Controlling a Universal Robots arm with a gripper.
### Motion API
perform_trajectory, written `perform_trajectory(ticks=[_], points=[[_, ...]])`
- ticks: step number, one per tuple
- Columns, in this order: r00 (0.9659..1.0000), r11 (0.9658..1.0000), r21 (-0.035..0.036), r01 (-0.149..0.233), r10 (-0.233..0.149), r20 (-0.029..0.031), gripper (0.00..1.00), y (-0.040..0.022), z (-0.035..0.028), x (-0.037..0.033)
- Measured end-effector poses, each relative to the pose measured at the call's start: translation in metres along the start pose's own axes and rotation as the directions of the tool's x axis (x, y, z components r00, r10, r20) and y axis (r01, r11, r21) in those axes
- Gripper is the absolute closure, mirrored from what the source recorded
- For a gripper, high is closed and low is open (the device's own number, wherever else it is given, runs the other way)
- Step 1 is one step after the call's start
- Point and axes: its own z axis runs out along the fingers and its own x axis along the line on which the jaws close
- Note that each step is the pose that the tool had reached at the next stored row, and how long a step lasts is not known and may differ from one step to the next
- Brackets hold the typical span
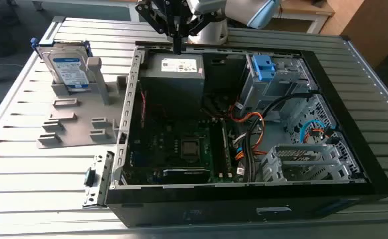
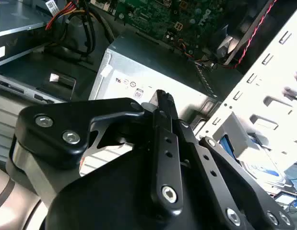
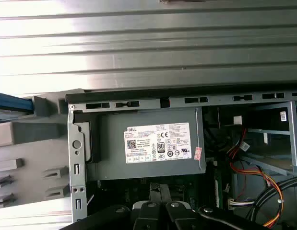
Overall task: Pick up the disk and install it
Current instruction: 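Reach for the disk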
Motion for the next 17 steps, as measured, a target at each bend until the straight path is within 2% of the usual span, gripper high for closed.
perform_trajectory(ticks=[8, 17], points=[[1.0, 1.0, 0.0001, 0.0, 0.0, 0.0, 0.89, -0.0001, 0.0, 0.0013], [1.0, 1.0, 0.0, 0.0, 0.0, 0.0006, 0.89, -0.0007, -0.0002, 0.0087]])
